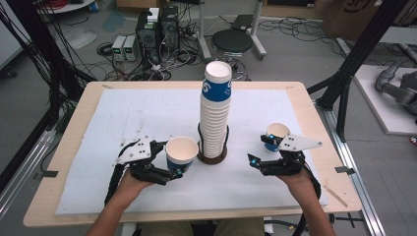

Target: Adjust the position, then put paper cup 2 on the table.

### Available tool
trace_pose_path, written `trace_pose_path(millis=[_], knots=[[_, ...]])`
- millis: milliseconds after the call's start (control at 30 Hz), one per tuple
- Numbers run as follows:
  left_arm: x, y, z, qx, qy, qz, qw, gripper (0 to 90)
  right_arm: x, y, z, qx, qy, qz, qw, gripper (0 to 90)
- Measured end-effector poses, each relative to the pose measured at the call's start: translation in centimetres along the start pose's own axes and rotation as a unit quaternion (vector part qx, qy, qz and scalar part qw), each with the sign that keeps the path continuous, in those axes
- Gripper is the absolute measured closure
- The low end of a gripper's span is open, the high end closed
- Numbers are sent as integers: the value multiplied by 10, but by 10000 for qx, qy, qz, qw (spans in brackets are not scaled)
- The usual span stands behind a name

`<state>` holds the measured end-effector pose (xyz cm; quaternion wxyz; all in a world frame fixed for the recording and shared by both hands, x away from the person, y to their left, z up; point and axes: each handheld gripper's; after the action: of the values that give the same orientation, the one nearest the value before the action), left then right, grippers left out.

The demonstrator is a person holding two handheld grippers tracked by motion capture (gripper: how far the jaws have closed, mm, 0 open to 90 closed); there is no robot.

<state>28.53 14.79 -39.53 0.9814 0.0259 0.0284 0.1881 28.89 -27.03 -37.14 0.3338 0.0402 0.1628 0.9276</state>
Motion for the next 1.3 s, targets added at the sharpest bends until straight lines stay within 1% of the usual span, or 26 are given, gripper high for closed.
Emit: trace_pose_path(millis=[67,133,267,500,600,633,700,733,767,800,967,1000,1067,1167,1200,1300], knots=[[1,3,-1,-95,20,65,9999,241,-2,1,-4,-31,-11,-71,10000,205],[2,6,-2,-122,-6,115,9999,240,-3,3,-6,-89,-3,-154,9998,205],[3,14,-3,-184,-59,220,9996,237,-4,7,-11,-87,-58,-238,9997,205],[6,22,-4,-377,-70,391,9985,237,-5,10,-18,-134,-61,-308,9994,205],[7,23,-3,-454,-88,435,9980,237,-4,12,-19,-132,-56,-324,9994,205],[8,23,-2,-468,-79,420,9980,237,-4,13,-20,-128,-67,-330,9993,205],[10,24,0,-503,-108,459,9976,236,-6,15,-20,-168,-111,-347,9992,205],[10,25,0,-535,-106,480,9974,235,-7,15,-20,-185,-71,-370,9991,205],[11,25,1,-567,-92,503,9971,235,-7,16,-20,-197,-121,-357,9991,205],[12,26,2,-575,-129,530,9969,235,-7,16,-20,-230,-87,-371,9990,205],[20,31,6,-674,-122,616,9957,235,-7,18,-20,-271,-179,-339,9989,205],[22,31,7,-701,-115,622,9955,235,-7,18,-20,-282,-147,-356,9989,205],[25,33,9,-741,-135,654,9950,235,-6,18,-21,-281,-173,-342,9989,205],[31,34,11,-787,-151,656,9946,235,-6,18,-22,-296,-165,-352,9988,205],[34,35,11,-779,-137,632,9949,234,-6,19,-22,-297,-167,-369,9987,205],[41,35,9,-777,-53,645,9949,235,-5,18,-24,-280,-157,-373,9988,205]])
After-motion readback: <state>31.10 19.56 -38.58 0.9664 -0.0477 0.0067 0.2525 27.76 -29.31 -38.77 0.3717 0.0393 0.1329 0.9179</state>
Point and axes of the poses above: each handheld gripper's, and its own axes: y roughly backward along the jaws, z roughly out of its top, x roughly to its left, and after that the axes turned 6 degrees about -x, right-handed
